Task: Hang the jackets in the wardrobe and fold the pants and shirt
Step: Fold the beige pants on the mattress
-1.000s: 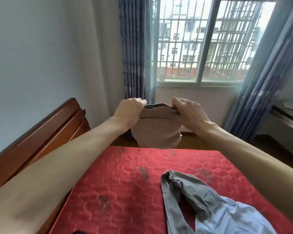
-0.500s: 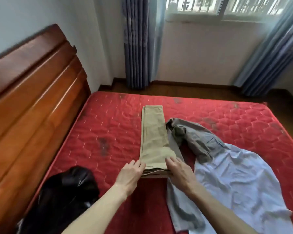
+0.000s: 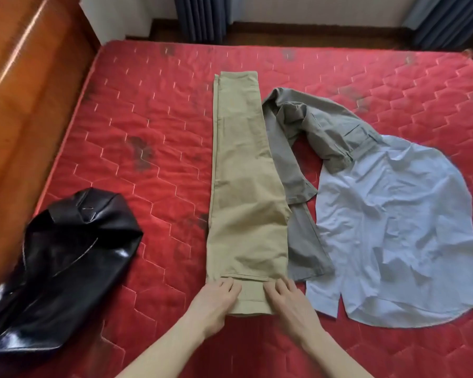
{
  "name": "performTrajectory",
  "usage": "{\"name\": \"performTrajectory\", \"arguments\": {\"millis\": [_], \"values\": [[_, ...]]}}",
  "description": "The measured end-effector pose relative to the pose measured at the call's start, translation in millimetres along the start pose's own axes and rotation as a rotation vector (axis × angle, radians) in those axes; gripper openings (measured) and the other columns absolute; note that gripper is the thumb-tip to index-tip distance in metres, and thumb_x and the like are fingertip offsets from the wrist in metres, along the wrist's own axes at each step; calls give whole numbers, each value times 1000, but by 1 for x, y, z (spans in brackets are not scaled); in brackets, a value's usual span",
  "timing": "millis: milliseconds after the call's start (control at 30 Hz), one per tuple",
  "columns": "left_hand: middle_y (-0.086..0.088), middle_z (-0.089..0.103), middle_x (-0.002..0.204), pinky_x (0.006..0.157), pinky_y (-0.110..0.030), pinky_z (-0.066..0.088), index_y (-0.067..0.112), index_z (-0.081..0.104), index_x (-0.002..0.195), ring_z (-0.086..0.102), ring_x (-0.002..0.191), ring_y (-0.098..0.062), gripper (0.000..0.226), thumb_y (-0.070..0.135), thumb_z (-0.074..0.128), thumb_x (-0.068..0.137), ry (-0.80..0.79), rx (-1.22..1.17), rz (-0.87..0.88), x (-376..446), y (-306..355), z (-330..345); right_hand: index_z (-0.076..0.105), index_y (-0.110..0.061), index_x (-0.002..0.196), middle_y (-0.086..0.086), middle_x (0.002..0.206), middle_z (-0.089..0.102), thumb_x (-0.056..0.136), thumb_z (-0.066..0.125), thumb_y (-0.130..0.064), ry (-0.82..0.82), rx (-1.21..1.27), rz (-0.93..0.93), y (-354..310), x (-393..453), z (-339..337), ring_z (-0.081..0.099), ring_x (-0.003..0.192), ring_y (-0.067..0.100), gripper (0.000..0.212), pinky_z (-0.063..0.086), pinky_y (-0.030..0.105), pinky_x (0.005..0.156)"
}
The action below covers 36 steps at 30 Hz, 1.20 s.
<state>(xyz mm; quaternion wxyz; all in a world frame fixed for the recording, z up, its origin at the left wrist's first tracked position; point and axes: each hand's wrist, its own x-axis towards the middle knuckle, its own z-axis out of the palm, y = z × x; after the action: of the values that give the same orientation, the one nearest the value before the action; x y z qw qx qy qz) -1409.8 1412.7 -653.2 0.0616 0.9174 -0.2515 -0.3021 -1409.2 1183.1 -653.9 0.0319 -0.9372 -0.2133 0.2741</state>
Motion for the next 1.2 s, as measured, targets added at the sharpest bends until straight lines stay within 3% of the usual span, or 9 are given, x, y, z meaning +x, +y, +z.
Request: {"name": "performTrajectory", "arguments": {"millis": [67, 200, 267, 367, 500, 633, 733, 833, 1200], "values": [[6, 65, 92, 67, -22, 55, 22, 66, 97, 67, 83, -14, 68, 13, 87, 33, -17, 15, -5, 2, 5, 28, 63, -14, 133, 4, 111, 64, 67, 76, -15, -55, 24, 17, -2, -6, 25, 62, 112, 31, 68, 58, 38, 78], [-4, 61, 120, 92, -32, 54, 14, 58, 127, 61, 111, -24, 70, 9, 79, 61, -70, 16, 39, 1, 10, 81, 74, -24, 116, -4, 91, 63, 51, 91, -15, -51, 23, 33, 1, -11, 69, 66, 84, 23, 68, 57, 30, 61], [2, 67, 109, 78, -24, 56, 18, 66, 119, 68, 97, -17, 71, 29, 87, 52, -74, 17, 110, 0, 7, 88, 68, -26, 129, 0, 105, 63, 76, 78, -19, -111, 79, -28, 7, -13, 84, 65, 98, 29, 54, 56, 35, 72], [-3, 60, 127, 95, -36, 51, 18, 53, 137, 60, 116, -23, 58, 49, 58, 89, -106, -5, 178, 2, -7, 100, 53, -35, 141, -3, 128, 53, 97, 38, -63, -230, 74, -81, 22, -12, 105, 50, 120, 23, 54, 45, 38, 96], [-1, 66, 121, 90, -35, 55, 18, 65, 127, 65, 111, -22, 38, 33, 60, 93, 231, -42, 66, 28, -18, 95, 70, -25, 104, -7, 104, 58, 106, 41, -46, 291, 276, -13, 29, 16, 110, 58, 95, 19, 36, 50, 38, 83], [-12, 56, 151, 114, -47, 46, 10, 57, 146, 52, 141, -31, 50, 22, 61, 98, 479, -114, -108, 81, -22, 80, 69, -14, 131, 11, 139, 61, 105, 47, -28, 651, 236, 141, 36, 84, 96, 59, 127, 33, 37, 47, 41, 105], [-9, 34, 169, 125, -51, 30, 13, 40, 160, 28, 158, -28, 57, 32, 45, 107, 456, -101, -177, 119, -23, 80, 50, -22, 155, 9, 165, 39, 108, 39, -38, 558, 160, 111, 40, 128, 90, 29, 157, 29, 51, 29, 46, 124], [-7, 14, 174, 128, -52, 21, 17, 22, 167, 11, 162, -26, 63, 43, 29, 109, 375, -85, -223, 131, -27, 109, 39, -28, 161, 2, 173, 23, 109, 33, -49, 445, 120, 68, 49, 147, 104, 13, 161, 23, 57, 18, 48, 128], [-10, 16, 174, 124, -51, 24, 15, 25, 166, 13, 161, -30, 70, 31, 44, 101, 381, 12, 76, 55, -52, 186, 22, -32, 166, -1, 176, 10, 108, 39, -54, 354, 134, -131, 88, 70, 172, 9, 162, 24, 65, 19, 50, 126]]}}
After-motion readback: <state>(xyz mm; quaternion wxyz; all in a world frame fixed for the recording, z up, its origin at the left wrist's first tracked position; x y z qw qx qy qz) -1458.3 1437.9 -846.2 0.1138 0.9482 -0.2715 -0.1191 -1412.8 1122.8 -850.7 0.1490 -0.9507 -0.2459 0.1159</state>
